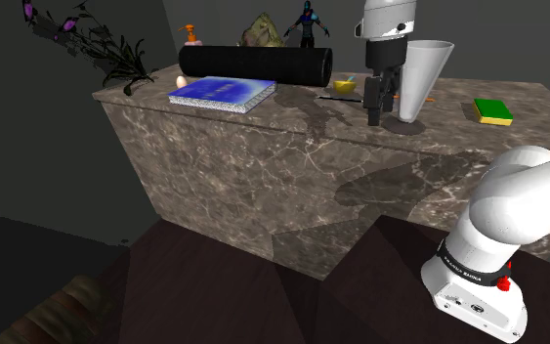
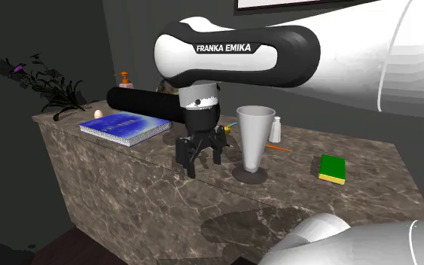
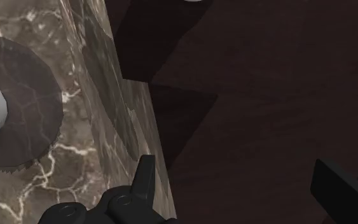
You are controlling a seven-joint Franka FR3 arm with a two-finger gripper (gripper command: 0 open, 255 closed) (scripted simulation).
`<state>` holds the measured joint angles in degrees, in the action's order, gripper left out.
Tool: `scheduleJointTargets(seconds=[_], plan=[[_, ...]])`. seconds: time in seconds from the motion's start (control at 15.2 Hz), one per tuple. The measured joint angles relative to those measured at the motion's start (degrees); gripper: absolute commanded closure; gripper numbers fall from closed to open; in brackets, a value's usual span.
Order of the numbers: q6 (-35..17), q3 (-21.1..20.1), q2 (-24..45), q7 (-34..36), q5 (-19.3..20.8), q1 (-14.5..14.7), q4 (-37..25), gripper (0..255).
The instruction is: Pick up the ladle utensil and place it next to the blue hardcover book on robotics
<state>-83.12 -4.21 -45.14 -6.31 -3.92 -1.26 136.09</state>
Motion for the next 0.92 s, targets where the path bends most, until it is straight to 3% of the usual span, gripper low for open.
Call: scheduleJointTargets(seconds=[0.2, 0.92], plan=[[-1.4, 0.1, 2.1, 1.4, -0.2, -0.9, -1.0, 0], [-11.4, 2.4, 23.0, 13.0, -1.2, -8.1, -14.2, 0]])
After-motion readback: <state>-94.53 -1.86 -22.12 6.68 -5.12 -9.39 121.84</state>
